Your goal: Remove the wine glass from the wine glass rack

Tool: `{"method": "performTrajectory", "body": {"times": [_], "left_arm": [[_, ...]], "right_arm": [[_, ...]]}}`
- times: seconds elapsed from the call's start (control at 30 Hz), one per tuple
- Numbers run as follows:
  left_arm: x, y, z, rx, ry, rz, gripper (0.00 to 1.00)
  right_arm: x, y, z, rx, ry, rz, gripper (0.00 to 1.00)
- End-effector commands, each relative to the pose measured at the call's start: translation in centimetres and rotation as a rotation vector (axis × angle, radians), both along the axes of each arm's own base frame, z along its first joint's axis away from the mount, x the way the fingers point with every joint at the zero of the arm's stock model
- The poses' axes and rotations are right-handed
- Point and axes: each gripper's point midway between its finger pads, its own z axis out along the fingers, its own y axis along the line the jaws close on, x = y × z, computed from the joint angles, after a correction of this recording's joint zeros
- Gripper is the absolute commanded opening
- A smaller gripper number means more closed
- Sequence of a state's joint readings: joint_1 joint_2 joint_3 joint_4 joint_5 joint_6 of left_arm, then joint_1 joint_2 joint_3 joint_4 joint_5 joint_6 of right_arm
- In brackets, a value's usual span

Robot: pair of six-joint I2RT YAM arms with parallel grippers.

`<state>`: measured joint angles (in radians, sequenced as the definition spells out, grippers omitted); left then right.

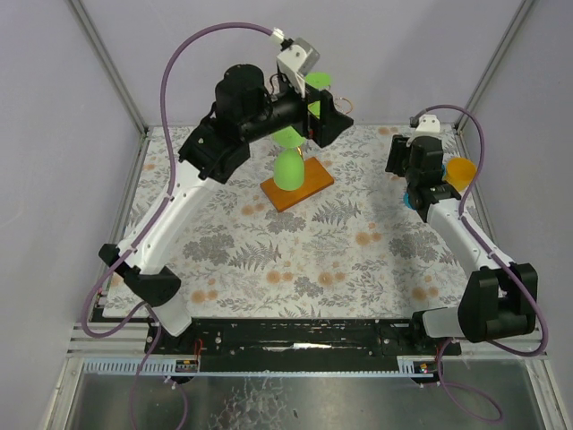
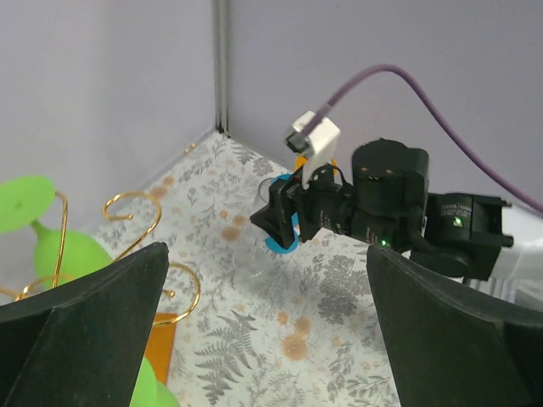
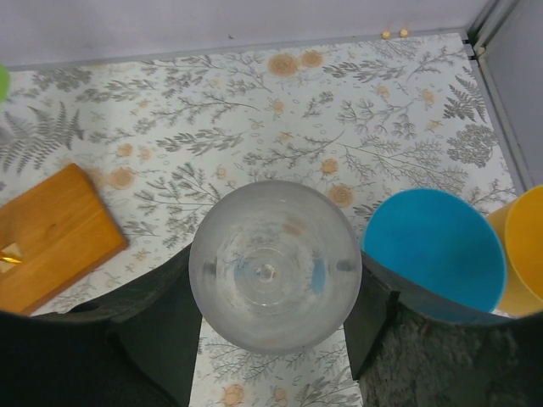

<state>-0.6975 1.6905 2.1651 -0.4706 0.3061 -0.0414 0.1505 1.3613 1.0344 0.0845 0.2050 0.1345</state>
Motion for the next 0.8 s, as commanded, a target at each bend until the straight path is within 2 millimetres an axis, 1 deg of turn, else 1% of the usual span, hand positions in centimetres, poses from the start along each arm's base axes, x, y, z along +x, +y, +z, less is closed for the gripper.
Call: {"method": "performTrajectory", "body": {"times": [0.0, 0.13, 0.4, 0.5, 0.6, 0.67, 0.77], "left_arm": [[0.8, 1.7, -0.2, -0.1, 0.174, -0.004, 1.0], [1.2, 3.0, -0.5, -0.115, 0.199, 0.016, 1.0], [2.8, 5.4, -1.3, -0.159, 0.277, 0.06, 1.0], [3.2, 5.9, -1.3, -0.172, 0.292, 0.063, 1.0], [3.3, 6.0, -1.5, -0.174, 0.3, 0.06, 1.0], [3.3, 6.0, -1.5, -0.174, 0.301, 0.056, 1.0], [3.3, 5.9, -1.6, -0.169, 0.299, 0.048, 1.0]], "right_arm": [[1.4, -1.2, 2.2, -0.055, -0.125, -0.059, 0.21], [1.5, -1.2, 0.5, -0.051, -0.089, -0.059, 0.21], [1.0, -1.3, -2.2, -0.051, -0.042, -0.072, 0.21], [0.9, -1.4, -3.1, -0.055, -0.025, -0.076, 0.21], [0.9, -1.4, -3.9, -0.057, -0.008, -0.077, 0.22], [1.0, -1.5, -4.1, -0.057, -0.002, -0.08, 0.26], [1.0, -1.4, -4.0, -0.052, 0.001, -0.081, 0.41]]}}
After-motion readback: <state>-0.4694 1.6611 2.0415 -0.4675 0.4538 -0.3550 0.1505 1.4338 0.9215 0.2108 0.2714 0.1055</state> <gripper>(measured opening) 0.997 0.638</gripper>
